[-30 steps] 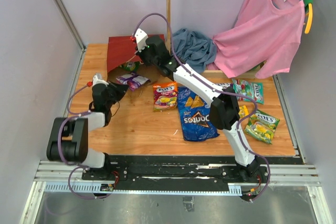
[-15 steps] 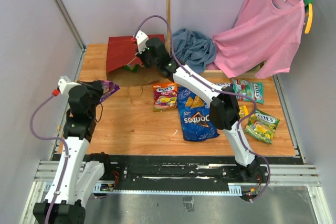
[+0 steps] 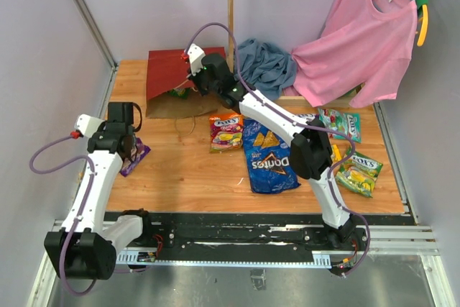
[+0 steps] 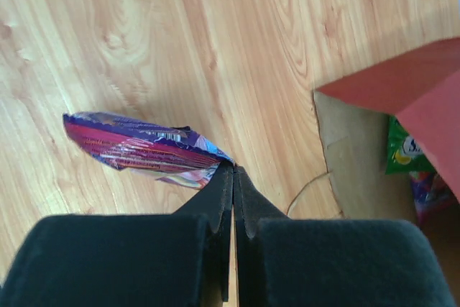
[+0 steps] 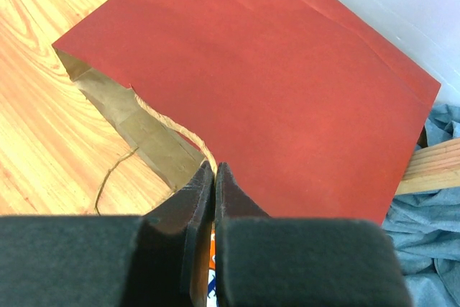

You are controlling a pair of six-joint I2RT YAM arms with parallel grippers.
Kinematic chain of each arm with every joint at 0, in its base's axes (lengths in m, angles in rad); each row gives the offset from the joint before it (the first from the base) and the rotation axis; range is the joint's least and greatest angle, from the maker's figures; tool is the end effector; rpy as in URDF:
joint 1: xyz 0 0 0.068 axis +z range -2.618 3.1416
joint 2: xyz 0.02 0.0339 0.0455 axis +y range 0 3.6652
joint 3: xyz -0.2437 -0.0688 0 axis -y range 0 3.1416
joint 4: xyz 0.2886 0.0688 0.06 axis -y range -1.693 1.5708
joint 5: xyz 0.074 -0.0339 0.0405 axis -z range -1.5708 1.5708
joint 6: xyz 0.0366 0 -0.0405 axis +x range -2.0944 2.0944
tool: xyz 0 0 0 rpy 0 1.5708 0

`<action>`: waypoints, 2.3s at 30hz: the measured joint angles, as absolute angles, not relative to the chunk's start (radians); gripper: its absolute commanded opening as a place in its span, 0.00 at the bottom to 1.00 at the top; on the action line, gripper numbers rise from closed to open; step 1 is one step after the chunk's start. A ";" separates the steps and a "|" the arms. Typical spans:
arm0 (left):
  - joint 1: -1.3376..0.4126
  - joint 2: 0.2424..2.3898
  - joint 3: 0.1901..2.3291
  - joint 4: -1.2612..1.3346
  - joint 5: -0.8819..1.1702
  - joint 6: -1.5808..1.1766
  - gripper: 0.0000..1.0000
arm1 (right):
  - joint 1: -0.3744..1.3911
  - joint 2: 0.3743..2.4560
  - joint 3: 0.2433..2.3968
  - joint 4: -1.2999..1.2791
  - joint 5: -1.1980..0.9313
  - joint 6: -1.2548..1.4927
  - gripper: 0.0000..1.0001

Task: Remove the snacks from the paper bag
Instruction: Place the snack at the center of the board.

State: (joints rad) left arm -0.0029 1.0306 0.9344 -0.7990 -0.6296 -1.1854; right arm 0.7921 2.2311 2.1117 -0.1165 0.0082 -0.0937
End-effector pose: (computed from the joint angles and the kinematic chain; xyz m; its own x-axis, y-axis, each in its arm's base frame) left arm 0.2525 0.0208 0.2737 0.0457 -0.7491 -0.6609 -0.8606 0.3063 -0.4068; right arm 0.4010 0.4060 0.3053 -0.0974 -0.2319 -0.9679 -0.7185 0.6893 -0.0929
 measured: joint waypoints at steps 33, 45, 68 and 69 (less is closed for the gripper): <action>0.038 0.966 0.934 -0.939 -0.649 -1.229 0.00 | 0.792 2.222 2.093 -0.102 -0.001 -0.085 0.01; 0.038 1.050 0.937 -0.939 -0.625 -1.169 0.03 | 0.793 2.222 2.093 -0.102 0.000 -0.081 0.01; 0.056 1.153 0.987 -0.807 -0.675 -1.118 0.79 | 0.793 2.222 2.093 -0.102 -0.001 -0.082 0.01; 0.057 1.157 0.987 -0.802 -0.675 -1.118 0.80 | 0.793 2.222 2.093 -0.102 -0.001 -0.082 0.01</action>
State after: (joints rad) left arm 0.0566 1.1572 0.9874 -0.8024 -0.6746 -1.1179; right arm 0.7925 2.2215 2.0930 -0.1024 -0.0010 -0.0822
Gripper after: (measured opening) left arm 0.773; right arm 0.023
